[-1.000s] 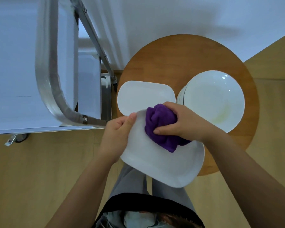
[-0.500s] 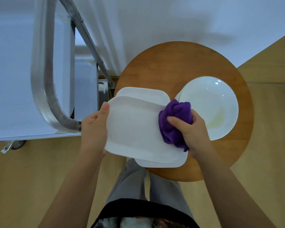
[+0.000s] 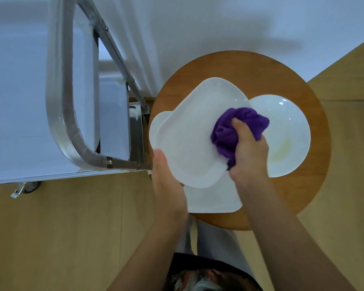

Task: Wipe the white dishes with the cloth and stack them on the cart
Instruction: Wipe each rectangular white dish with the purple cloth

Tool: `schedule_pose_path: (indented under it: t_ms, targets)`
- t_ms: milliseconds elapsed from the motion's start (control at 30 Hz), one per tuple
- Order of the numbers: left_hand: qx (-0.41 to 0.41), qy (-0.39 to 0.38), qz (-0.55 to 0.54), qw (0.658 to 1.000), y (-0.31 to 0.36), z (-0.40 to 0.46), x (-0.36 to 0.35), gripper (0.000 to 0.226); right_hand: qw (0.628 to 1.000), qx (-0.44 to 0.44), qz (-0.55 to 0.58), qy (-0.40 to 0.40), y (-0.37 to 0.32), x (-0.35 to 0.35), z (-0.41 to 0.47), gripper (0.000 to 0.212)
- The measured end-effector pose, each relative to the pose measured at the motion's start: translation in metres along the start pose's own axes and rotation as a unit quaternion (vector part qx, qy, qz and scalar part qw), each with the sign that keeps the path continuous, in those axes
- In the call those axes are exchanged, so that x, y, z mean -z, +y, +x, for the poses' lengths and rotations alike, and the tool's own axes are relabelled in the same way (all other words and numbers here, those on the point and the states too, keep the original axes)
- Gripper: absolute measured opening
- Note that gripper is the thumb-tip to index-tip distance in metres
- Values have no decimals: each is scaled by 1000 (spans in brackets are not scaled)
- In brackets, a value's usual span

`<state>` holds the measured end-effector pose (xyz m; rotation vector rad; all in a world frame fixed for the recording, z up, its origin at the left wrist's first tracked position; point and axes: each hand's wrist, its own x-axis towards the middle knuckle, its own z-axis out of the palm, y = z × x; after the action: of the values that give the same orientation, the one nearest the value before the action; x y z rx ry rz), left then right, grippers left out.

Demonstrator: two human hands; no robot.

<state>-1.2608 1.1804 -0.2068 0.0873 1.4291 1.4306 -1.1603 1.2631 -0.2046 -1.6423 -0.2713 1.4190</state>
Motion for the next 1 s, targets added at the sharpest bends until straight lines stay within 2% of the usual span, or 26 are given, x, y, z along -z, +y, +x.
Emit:
schedule_pose_path:
  t_ms: [67,100,133,200,267,333,433,567,633,700,767,833,933,1000]
  targets:
    - [54,-89,2,995,22,16,11,74,998,12,-36,-43,-15,9,8,30]
    - [102,-120,20,987,34,25,14,74,995,31,-70,-61,-19,12,10,30]
    - [148,-143,53,977,43,34,14,67,990,53,-107,-80,-21,13,10,31]
    - [186,-165,137,959,50,42,9,35,975,90,-164,-118,-21,9,8,44]
    - [160,-124,199,959,46,43,2,12,965,118,-195,-131,-21,4,8,70]
    - [125,-70,177,974,40,42,-4,12,952,162,-214,-144,-21,3,5,78]
    - [91,-12,106,990,43,47,-7,13,939,176,-252,-156,-2,10,-9,66]
    - [31,-9,123,992,46,53,-8,14,963,180,-171,-106,38,22,-32,51]
    - [39,-10,118,992,44,52,-8,13,965,183,-162,-90,47,27,-36,50]
    - [50,-4,106,993,42,50,-5,13,959,174,-203,-98,44,30,-36,51]
    - [47,7,106,993,39,49,-2,13,941,159,-275,-121,37,38,-32,51]
    - [35,8,128,991,37,49,0,13,918,189,-325,-123,25,47,-29,54]
    - [8,-36,204,978,37,50,1,18,884,315,-329,-110,0,40,-27,59]
    - [-4,-89,256,962,34,46,-1,19,833,401,-365,-115,-11,25,-20,59]
